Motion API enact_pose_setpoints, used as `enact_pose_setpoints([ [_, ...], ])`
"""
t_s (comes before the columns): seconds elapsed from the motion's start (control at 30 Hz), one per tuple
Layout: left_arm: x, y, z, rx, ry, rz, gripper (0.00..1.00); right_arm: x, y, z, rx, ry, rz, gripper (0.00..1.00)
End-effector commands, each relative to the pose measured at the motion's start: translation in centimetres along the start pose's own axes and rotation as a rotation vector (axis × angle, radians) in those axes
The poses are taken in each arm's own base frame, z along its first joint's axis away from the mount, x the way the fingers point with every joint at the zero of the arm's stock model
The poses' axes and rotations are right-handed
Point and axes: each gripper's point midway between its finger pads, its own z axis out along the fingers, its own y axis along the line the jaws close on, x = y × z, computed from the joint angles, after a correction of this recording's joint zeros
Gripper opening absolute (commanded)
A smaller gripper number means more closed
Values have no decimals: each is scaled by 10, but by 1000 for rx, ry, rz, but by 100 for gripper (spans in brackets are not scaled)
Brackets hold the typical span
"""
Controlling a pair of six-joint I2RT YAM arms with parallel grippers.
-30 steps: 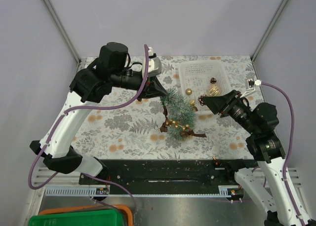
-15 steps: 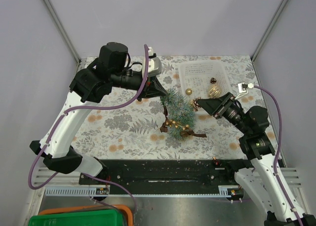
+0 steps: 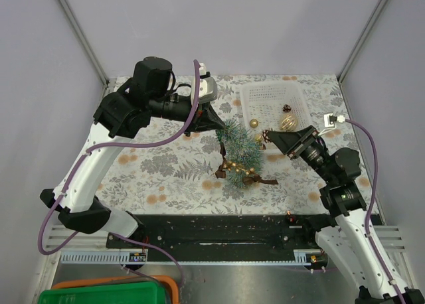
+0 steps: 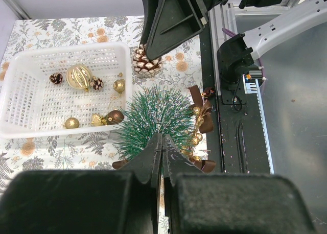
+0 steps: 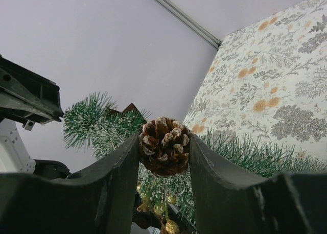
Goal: Decorate the small christmas tree
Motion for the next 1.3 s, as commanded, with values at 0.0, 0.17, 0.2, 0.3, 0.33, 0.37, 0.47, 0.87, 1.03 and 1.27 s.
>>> enact_pose_setpoints([
  [0.0,-18,-4,-6,7,-53,48,2,-10,5,2,-35,-59,-6,37],
  [0.17,-18,-4,-6,7,-54,47,2,-13,8,7,-64,-73,10,36],
  [0.2,-18,-4,-6,7,-54,47,1,-13,8,7,-65,-73,14,36],
  [0.3,-18,-5,-6,8,-53,46,1,-14,8,10,-75,-80,23,36],
  [0.33,-19,-4,-7,4,-56,50,1,-14,6,11,-74,-81,30,36],
  [0.37,-19,-4,-7,4,-55,51,1,-13,5,12,-77,-79,37,36],
  [0.47,-19,-4,-6,6,-55,49,1,-10,2,14,-87,-71,69,35],
  [0.87,-19,-3,-6,4,-55,51,0,-1,-9,15,-92,-64,141,34],
  [1.03,-19,-3,-6,4,-55,49,0,-4,-4,15,-118,-73,160,33],
  [1.27,-20,-3,-6,2,-56,53,0,-5,1,17,-154,-72,191,33],
])
